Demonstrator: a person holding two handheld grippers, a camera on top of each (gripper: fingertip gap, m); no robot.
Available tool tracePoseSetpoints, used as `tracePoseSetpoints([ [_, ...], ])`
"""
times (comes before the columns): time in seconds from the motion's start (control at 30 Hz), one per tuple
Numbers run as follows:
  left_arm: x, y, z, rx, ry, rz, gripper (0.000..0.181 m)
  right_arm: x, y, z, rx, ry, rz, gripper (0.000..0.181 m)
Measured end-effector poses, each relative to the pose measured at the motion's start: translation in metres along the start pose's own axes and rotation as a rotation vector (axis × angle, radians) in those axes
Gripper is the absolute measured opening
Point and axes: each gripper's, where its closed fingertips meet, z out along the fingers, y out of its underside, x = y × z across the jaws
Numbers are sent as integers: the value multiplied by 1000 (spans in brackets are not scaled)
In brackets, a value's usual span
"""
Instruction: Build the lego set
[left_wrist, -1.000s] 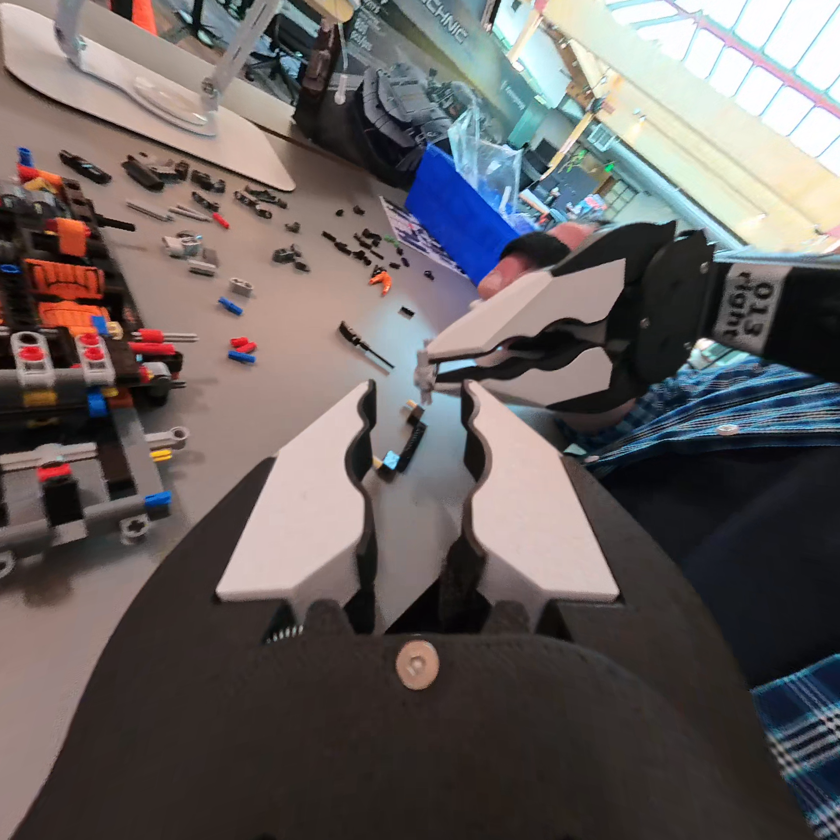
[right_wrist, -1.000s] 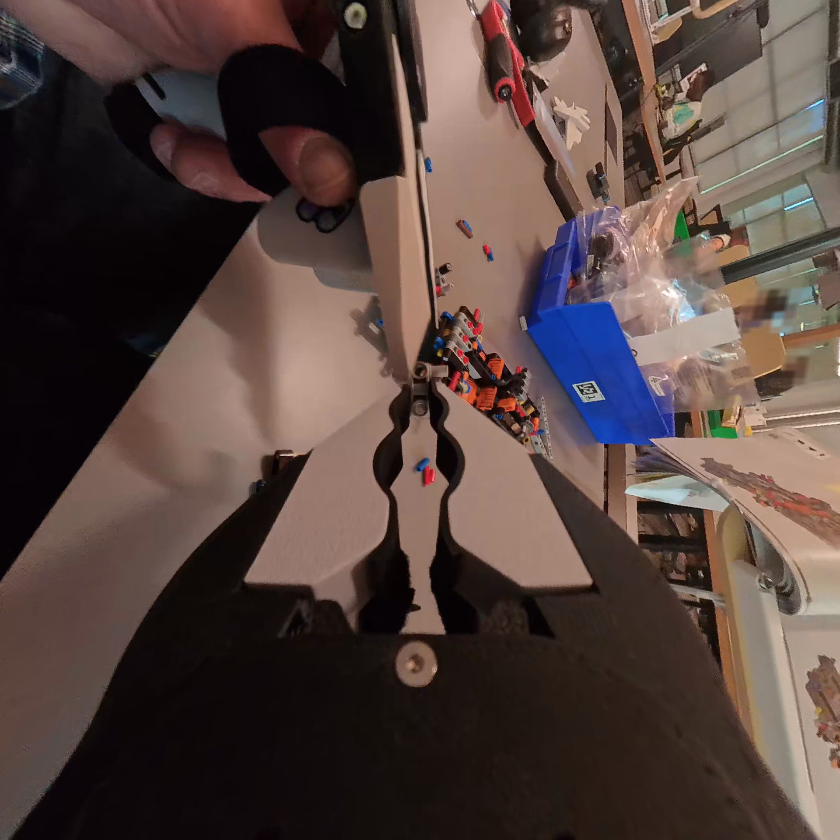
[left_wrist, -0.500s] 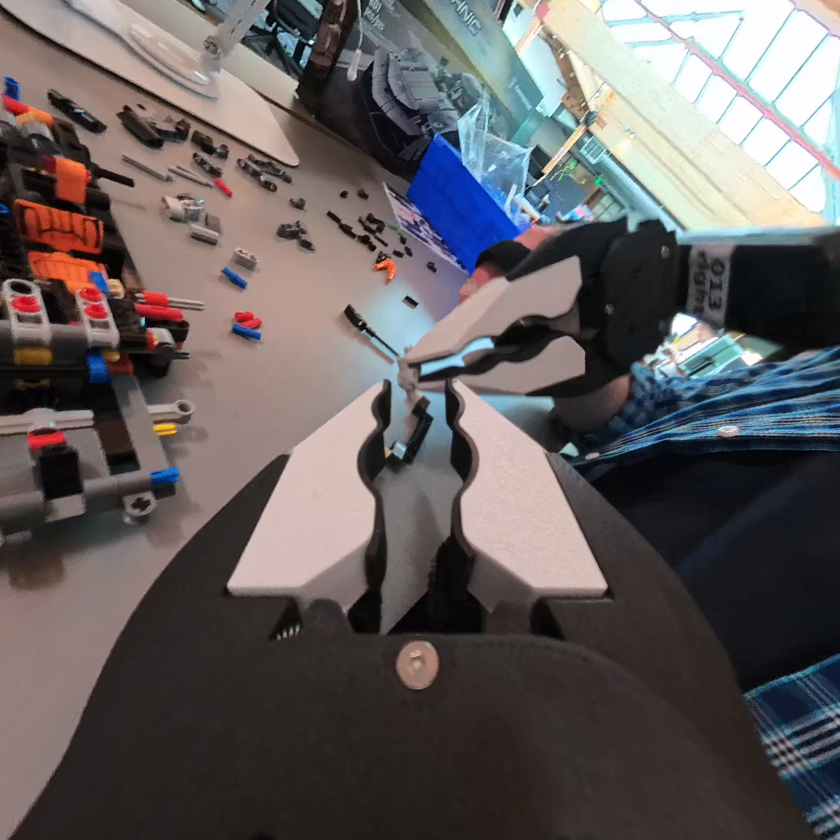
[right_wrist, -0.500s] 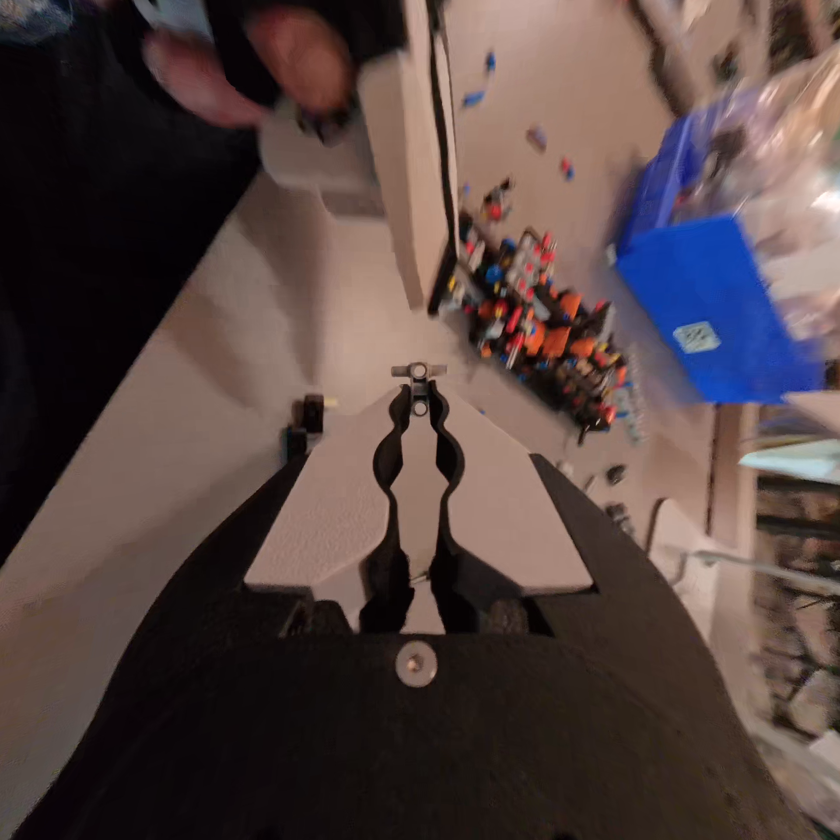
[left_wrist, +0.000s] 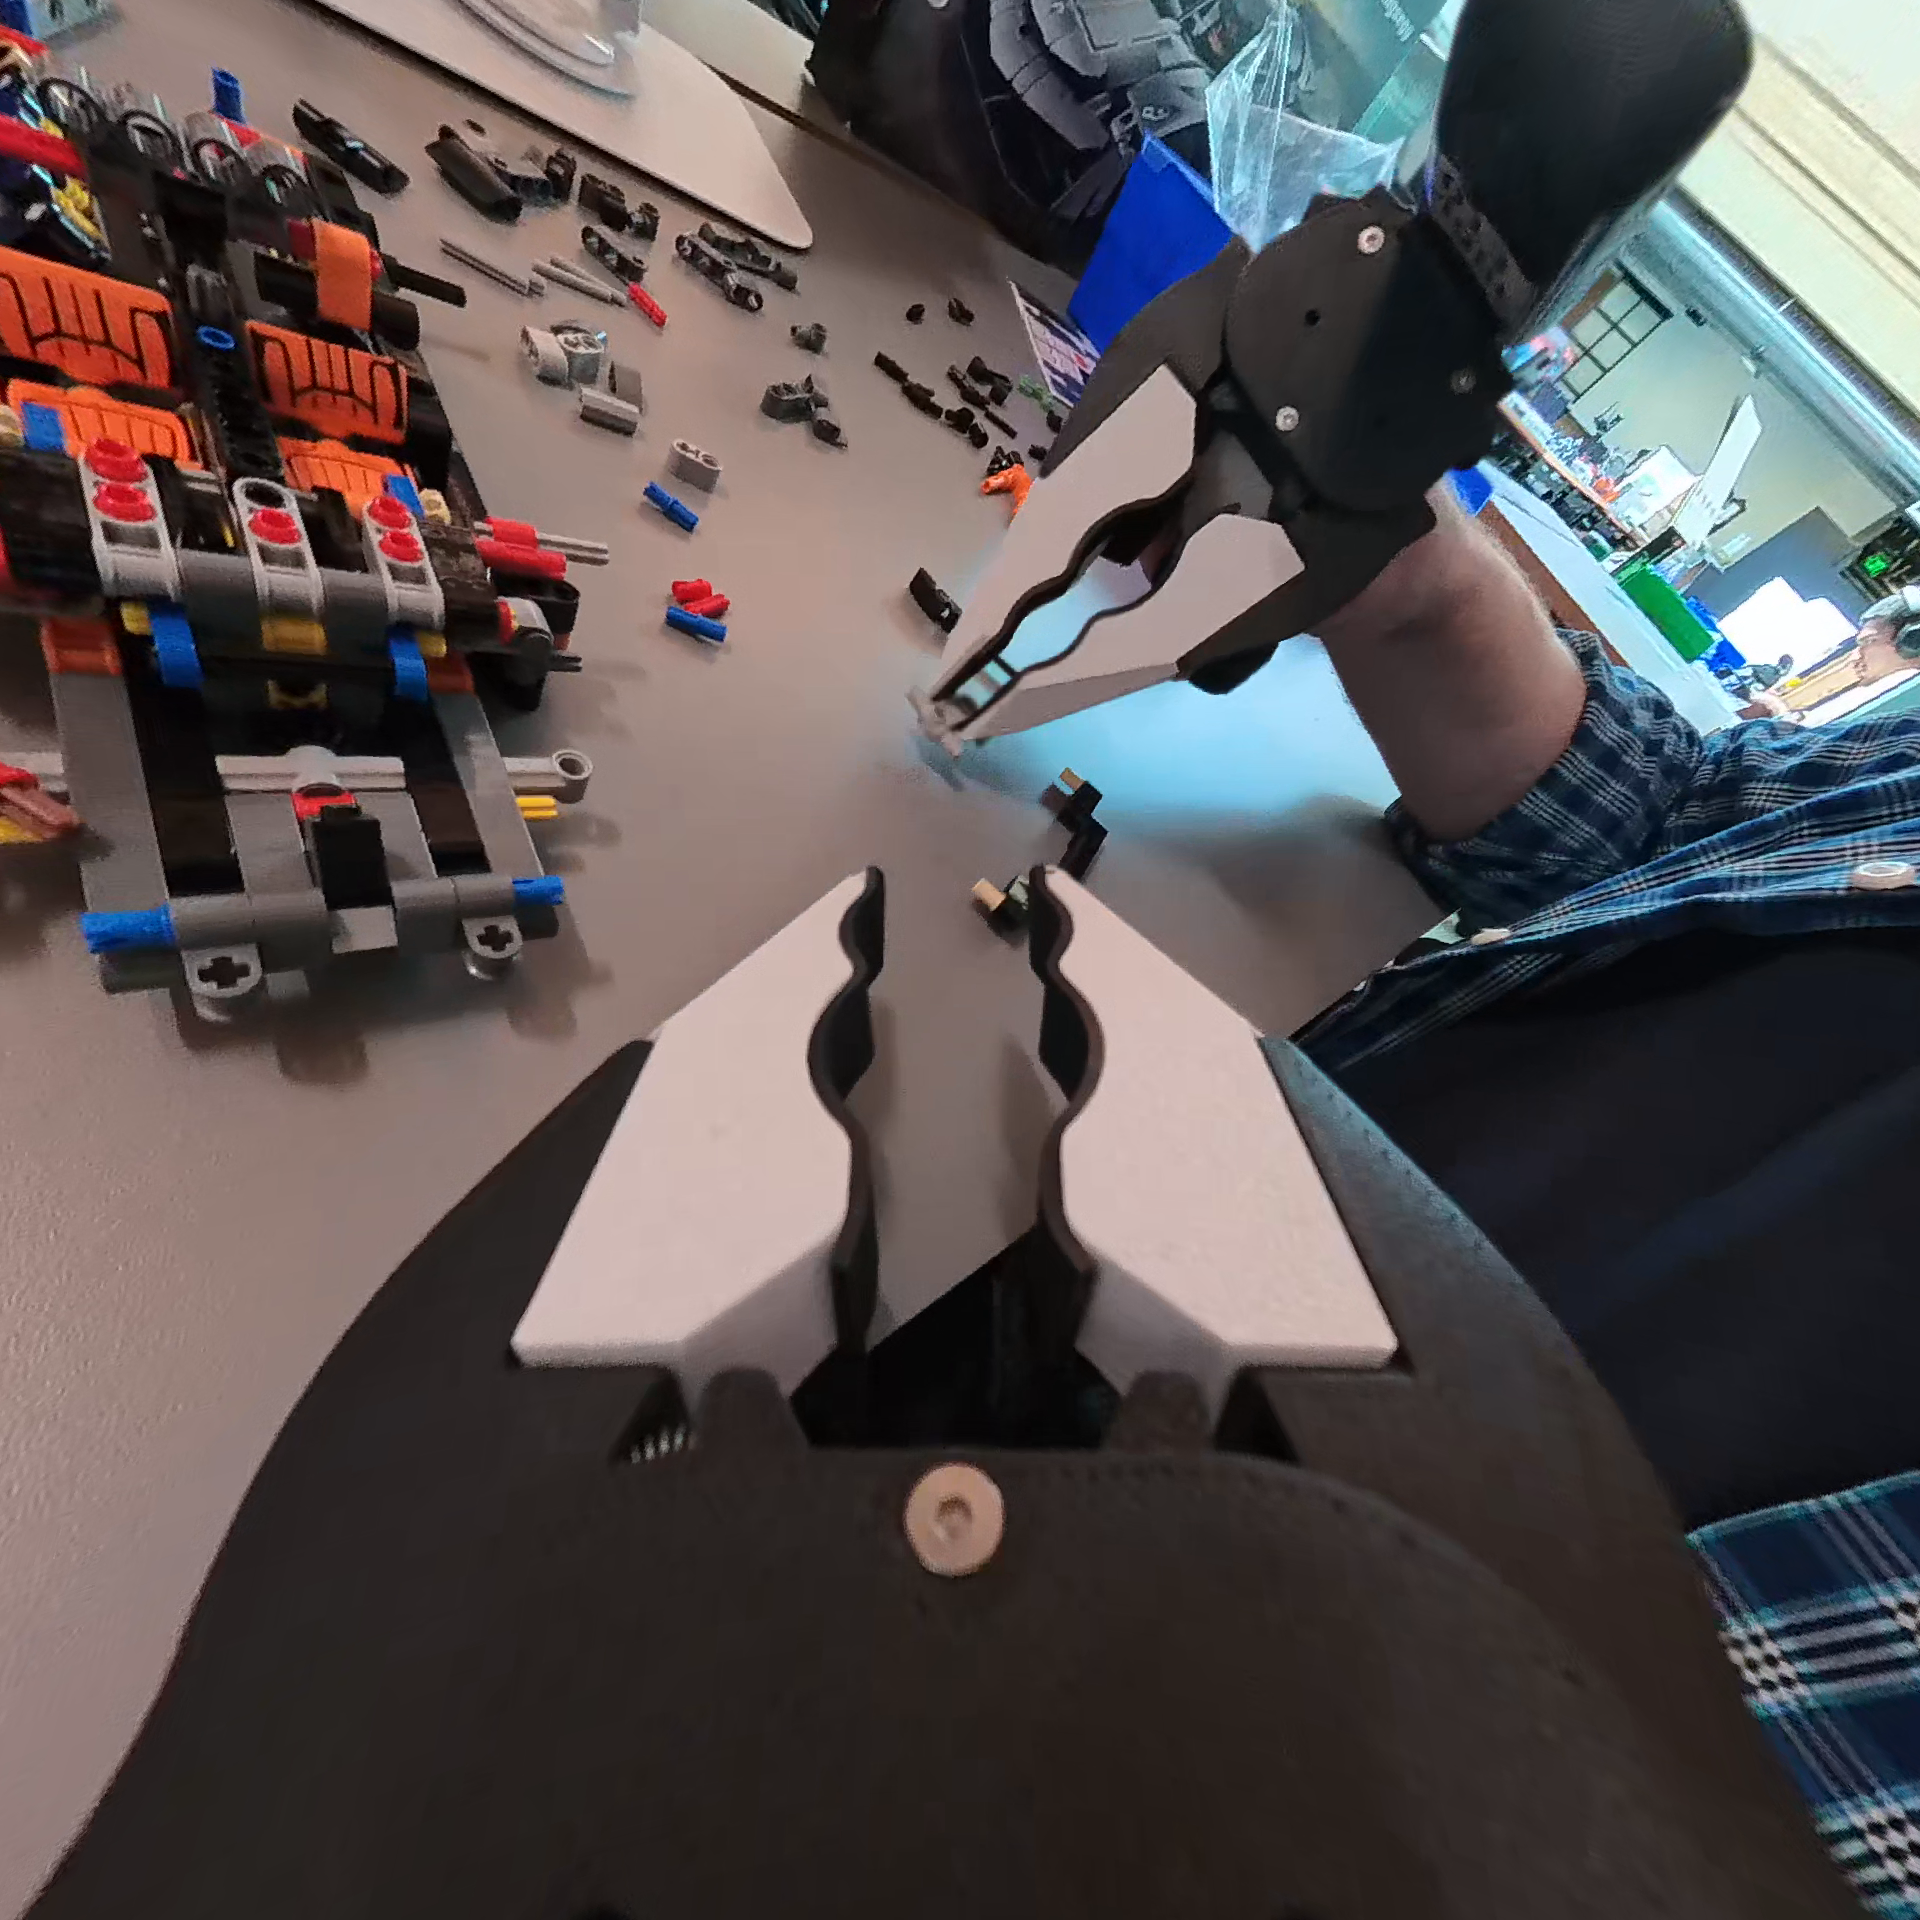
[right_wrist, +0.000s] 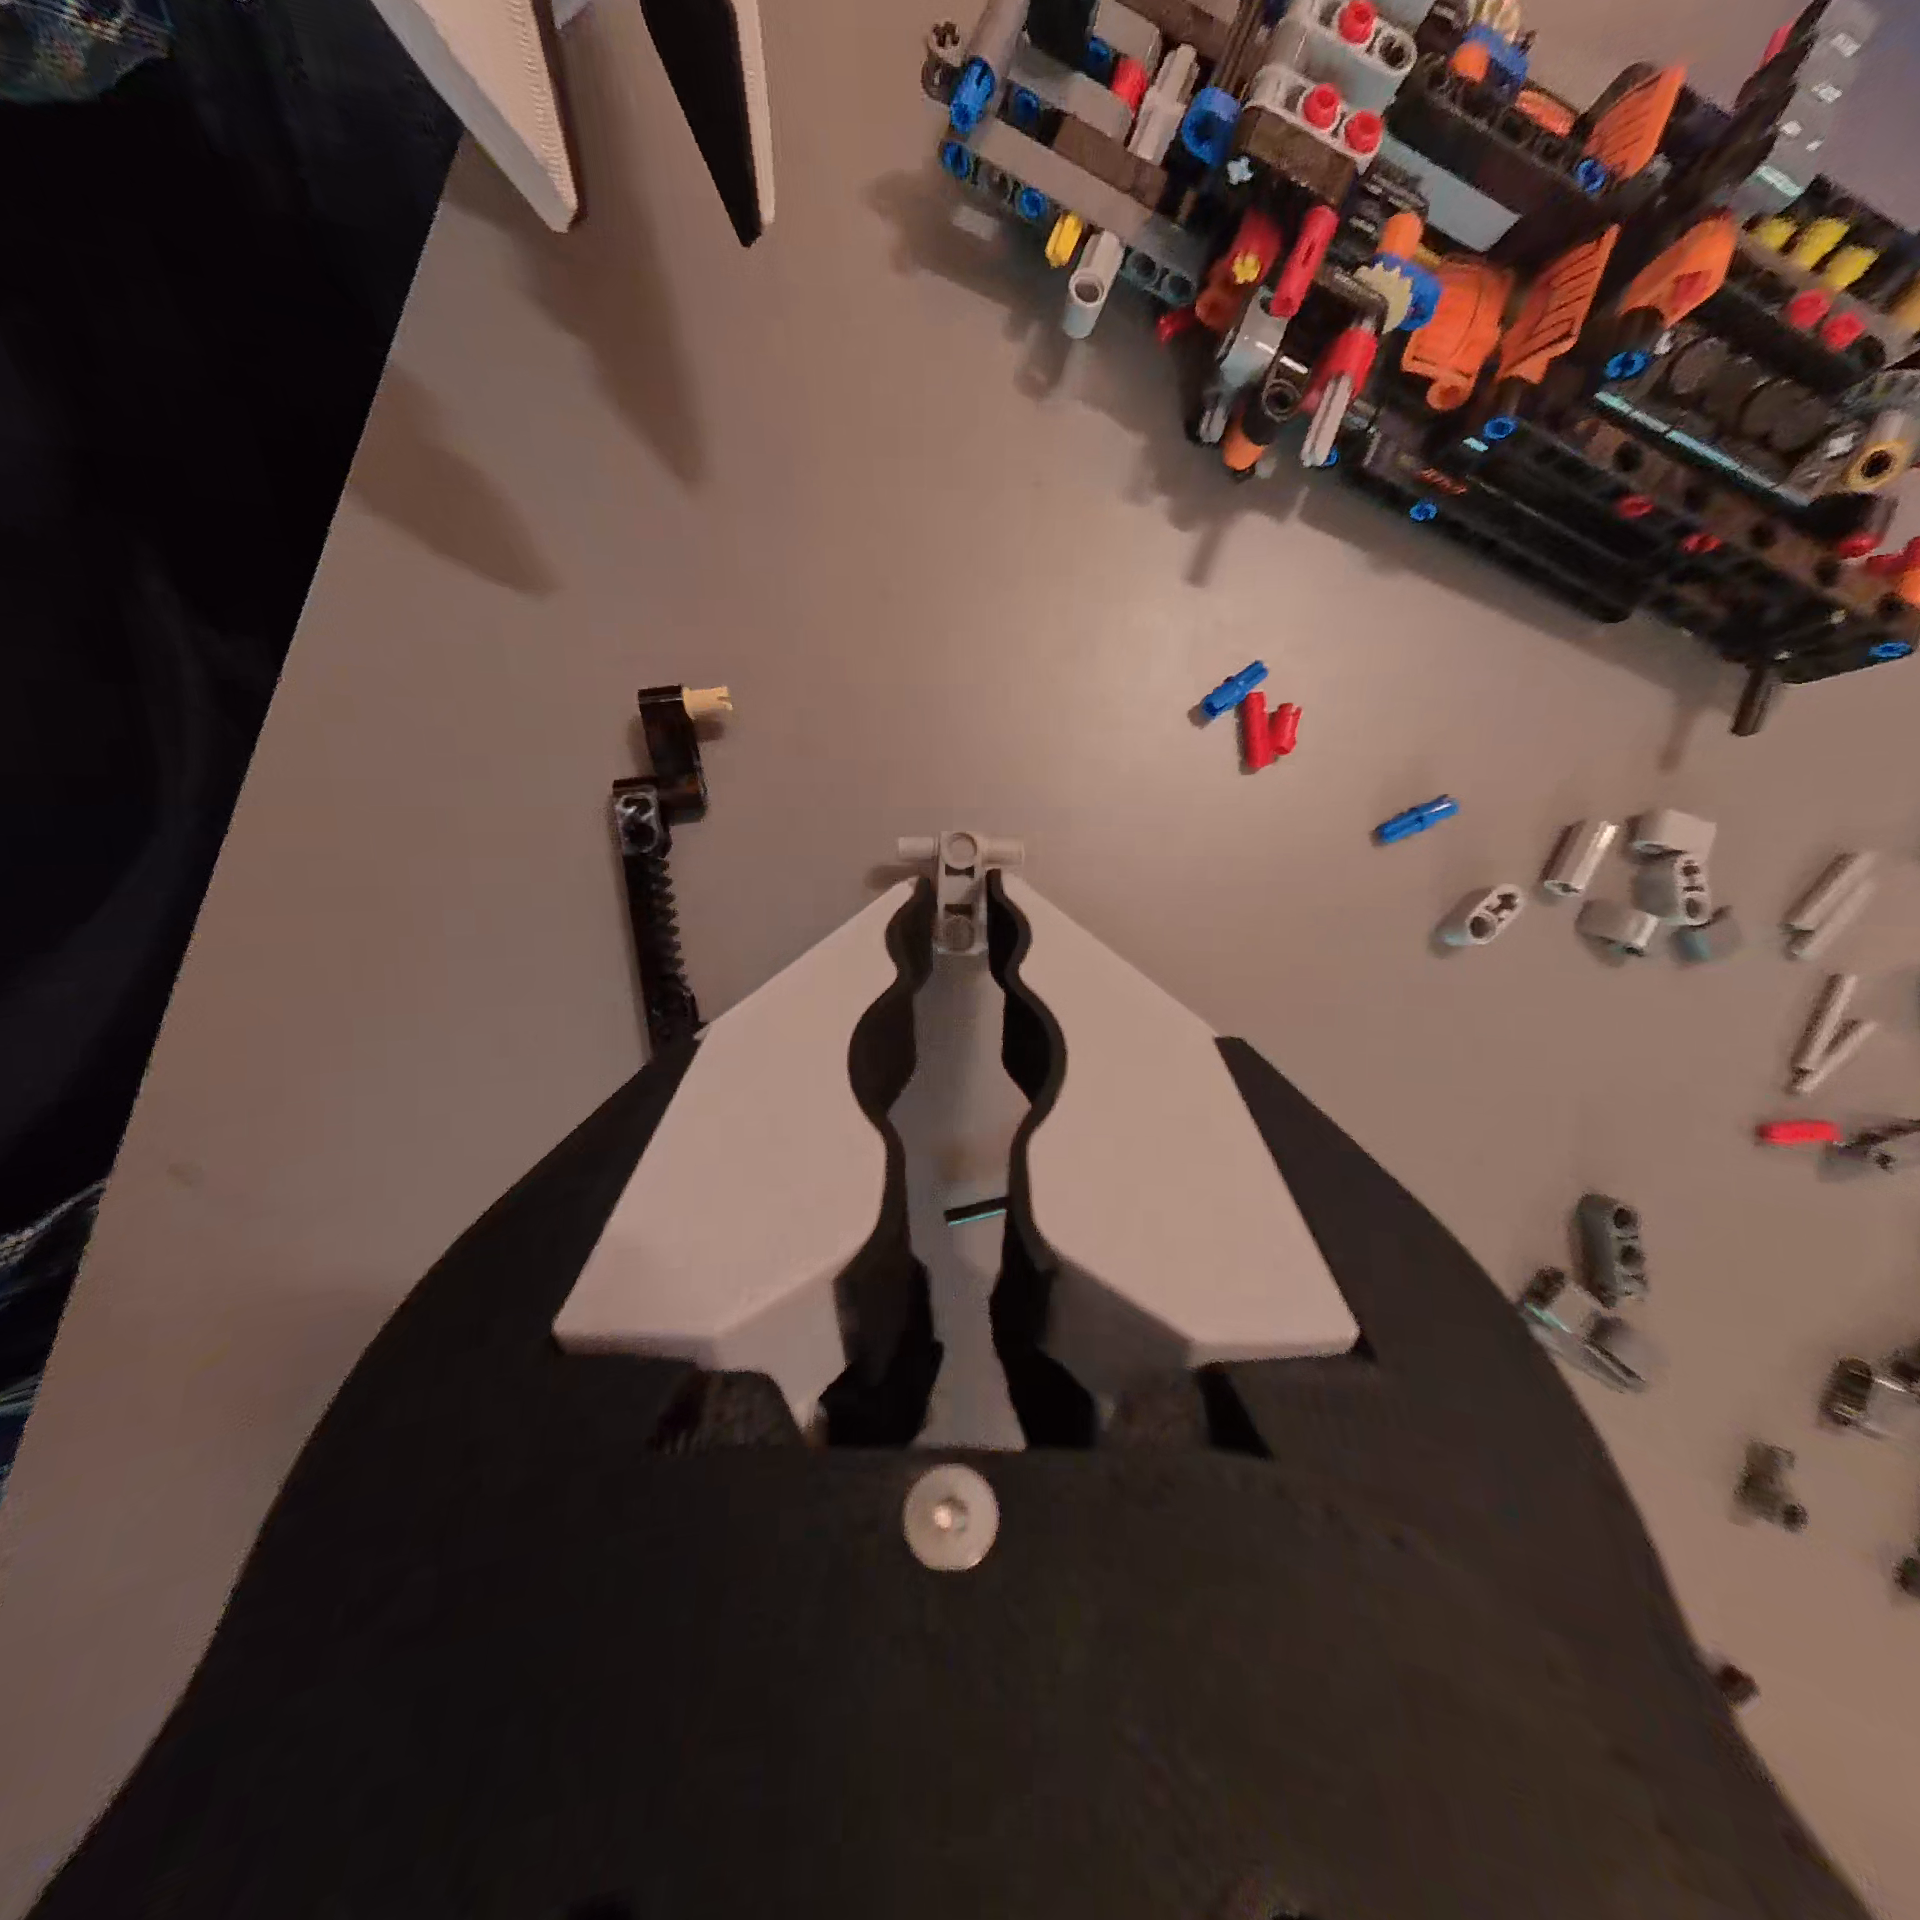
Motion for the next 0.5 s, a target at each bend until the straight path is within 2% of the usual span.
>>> tracePoseSetpoints([
  [0.03, 0, 1, 0, -4, -6, 4, 27, -1, 1, 1, -3, -17, 16, 11],
  [0.2, 0, 1, -3, 2, -12, 8, 28, 0, -1, -4, 22, -33, 50, 18],
  [0.5, -3, 0, -14, 18, -43, 20, 29, 19, -5, -41, 103, 4, 93, 17],
])
